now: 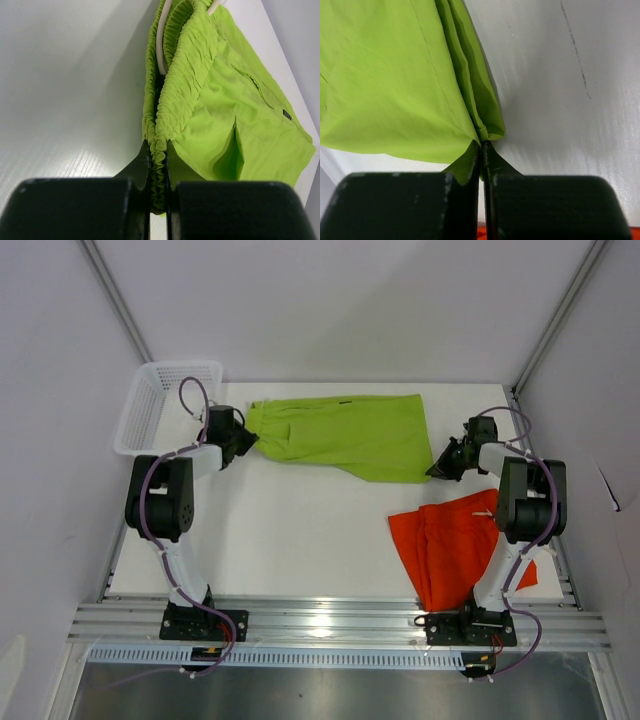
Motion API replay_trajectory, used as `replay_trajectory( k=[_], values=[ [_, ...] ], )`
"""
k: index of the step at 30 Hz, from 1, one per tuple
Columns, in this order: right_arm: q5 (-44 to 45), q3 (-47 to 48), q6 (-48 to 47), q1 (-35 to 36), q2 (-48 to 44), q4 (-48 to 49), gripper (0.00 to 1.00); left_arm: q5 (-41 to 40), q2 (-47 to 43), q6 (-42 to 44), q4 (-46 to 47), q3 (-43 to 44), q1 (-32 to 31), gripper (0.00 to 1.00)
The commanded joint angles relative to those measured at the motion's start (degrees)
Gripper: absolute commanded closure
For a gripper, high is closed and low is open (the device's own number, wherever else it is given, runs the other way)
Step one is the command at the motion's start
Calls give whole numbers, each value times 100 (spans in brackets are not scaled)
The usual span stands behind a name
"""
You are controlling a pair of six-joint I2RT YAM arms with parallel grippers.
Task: Fold and stack the shorts
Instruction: Fold the shorts
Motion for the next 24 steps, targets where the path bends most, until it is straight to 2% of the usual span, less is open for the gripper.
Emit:
replay_trajectory(
  k=[1, 5, 6, 7, 8, 10, 15, 19, 24],
  values=[
    [347, 182, 4, -131, 35, 63, 100, -199, -81, 194, 164, 43, 43, 100],
    [471, 261, -14, -175, 44, -25, 100, -50, -151, 203, 330, -53, 43, 100],
    [453, 287, -22, -192, 53, -43, 96, 20, -186, 168, 374, -107, 34, 100],
    [392, 340, -31, -193, 10, -60, 60, 134, -282, 150, 418, -298, -18, 100],
    [374, 358, -22, -193, -34, -69, 53, 144, -353, 141, 462, -379, -54, 100],
    [418, 384, 13, -166, -175, -69, 46, 109, -485, 158, 498, -546, -141, 100],
    [585, 858, -119, 62, -596, -508, 43, 21, -1047, 176, 436, -1020, -379, 100],
    [506, 1061, -180, 387, -843, -544, 42, -409, -1469, 97, 182, -1354, -633, 100],
    [-82, 1429, -189, 1256, -616, -289, 41, -541, -1961, -446, -125, -1908, -1011, 98]
  ],
)
